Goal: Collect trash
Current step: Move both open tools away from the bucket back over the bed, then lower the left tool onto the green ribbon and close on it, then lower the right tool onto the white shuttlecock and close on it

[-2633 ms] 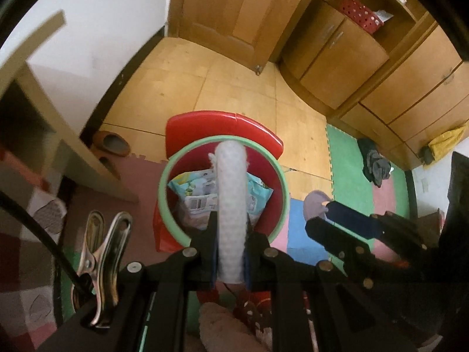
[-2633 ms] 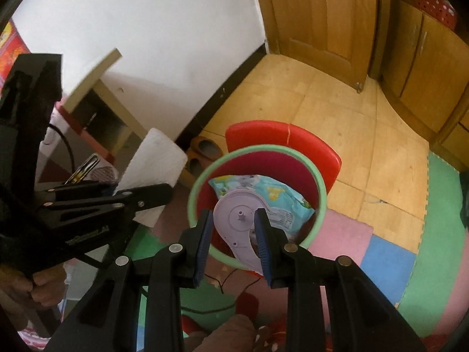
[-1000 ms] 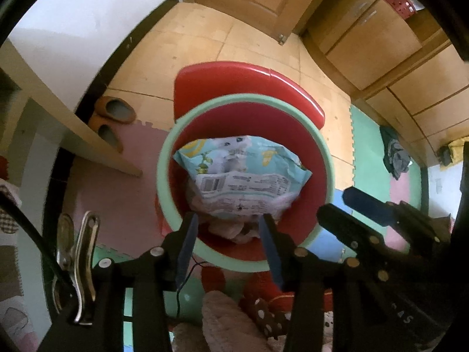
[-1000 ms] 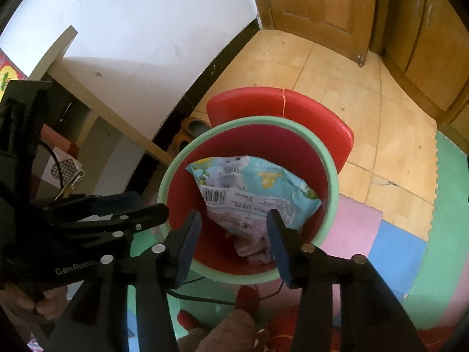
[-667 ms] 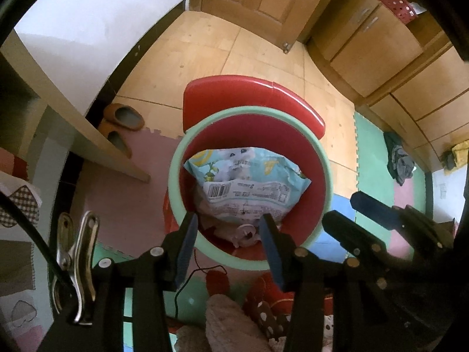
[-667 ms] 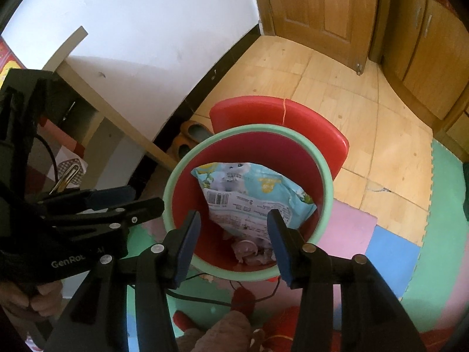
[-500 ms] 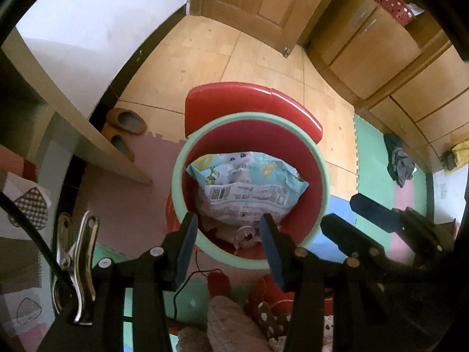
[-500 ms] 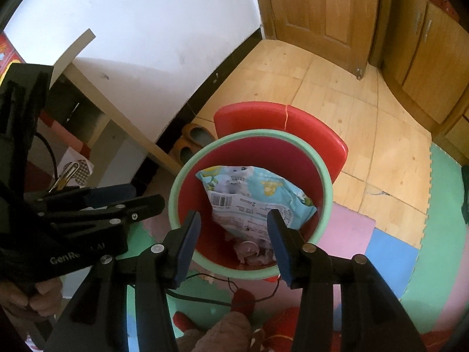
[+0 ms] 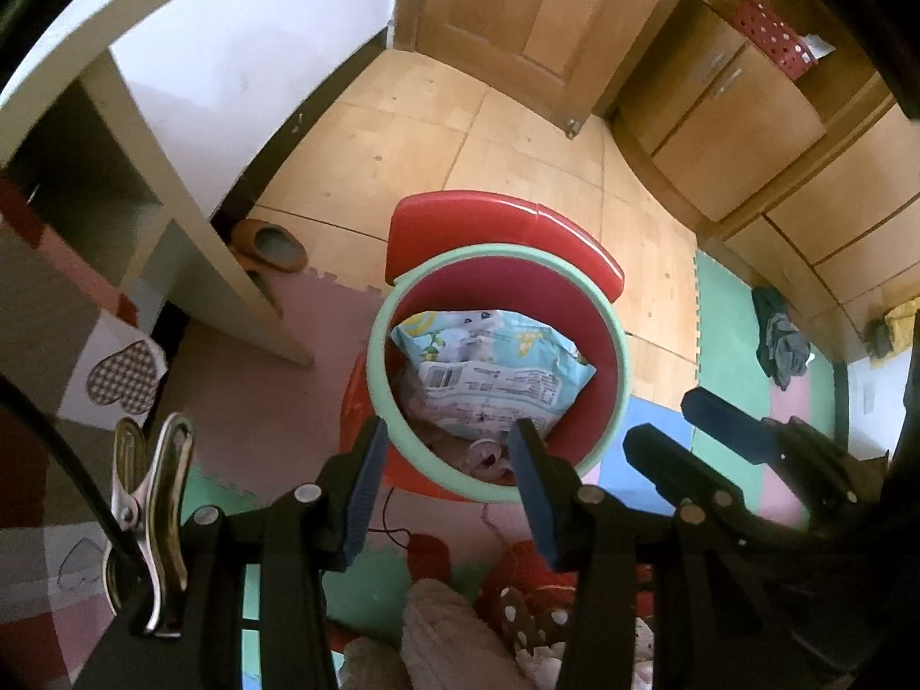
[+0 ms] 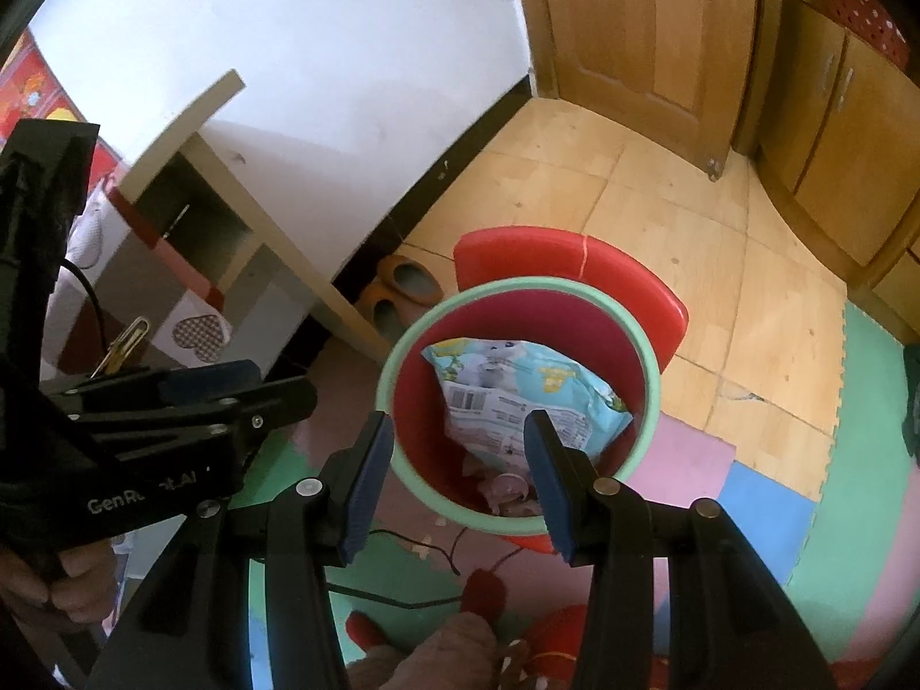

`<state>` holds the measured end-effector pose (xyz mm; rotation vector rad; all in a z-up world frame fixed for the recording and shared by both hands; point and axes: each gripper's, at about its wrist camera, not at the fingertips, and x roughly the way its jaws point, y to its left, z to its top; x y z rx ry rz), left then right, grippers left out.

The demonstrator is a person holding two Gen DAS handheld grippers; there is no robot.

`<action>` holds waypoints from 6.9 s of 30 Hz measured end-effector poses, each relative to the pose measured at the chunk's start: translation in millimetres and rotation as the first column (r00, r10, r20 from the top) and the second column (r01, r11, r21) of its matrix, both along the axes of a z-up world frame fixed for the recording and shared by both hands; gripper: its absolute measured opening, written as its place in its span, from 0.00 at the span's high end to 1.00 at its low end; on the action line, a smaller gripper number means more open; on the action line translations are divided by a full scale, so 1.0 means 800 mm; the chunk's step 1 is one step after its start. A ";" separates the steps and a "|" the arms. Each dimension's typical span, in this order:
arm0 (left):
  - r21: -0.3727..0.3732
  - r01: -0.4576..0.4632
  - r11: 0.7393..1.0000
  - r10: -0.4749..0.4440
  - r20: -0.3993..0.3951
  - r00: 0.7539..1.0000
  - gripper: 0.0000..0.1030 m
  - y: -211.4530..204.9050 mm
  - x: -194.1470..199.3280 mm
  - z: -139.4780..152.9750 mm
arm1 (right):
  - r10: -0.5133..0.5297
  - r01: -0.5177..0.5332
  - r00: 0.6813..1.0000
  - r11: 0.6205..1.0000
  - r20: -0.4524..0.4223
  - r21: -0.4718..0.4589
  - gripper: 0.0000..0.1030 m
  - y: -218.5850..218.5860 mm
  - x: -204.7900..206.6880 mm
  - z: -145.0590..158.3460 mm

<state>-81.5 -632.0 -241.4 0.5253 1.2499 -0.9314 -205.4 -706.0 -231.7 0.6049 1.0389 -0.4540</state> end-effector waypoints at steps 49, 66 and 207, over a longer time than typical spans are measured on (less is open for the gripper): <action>-0.180 -0.373 0.910 0.393 0.091 0.915 0.55 0.301 0.087 0.220 | 0.394 -0.362 0.886 0.917 0.243 -0.166 0.53 0.248 0.111 0.221; -0.181 -0.491 0.852 0.518 0.154 0.842 0.53 0.469 0.126 0.250 | 0.544 -0.504 0.790 0.839 0.283 -0.205 0.53 0.382 0.165 0.250; -0.217 -0.940 0.264 0.964 0.033 0.263 0.86 0.651 0.269 0.218 | 0.925 -0.944 0.271 0.310 0.266 -0.117 0.74 0.540 0.535 0.159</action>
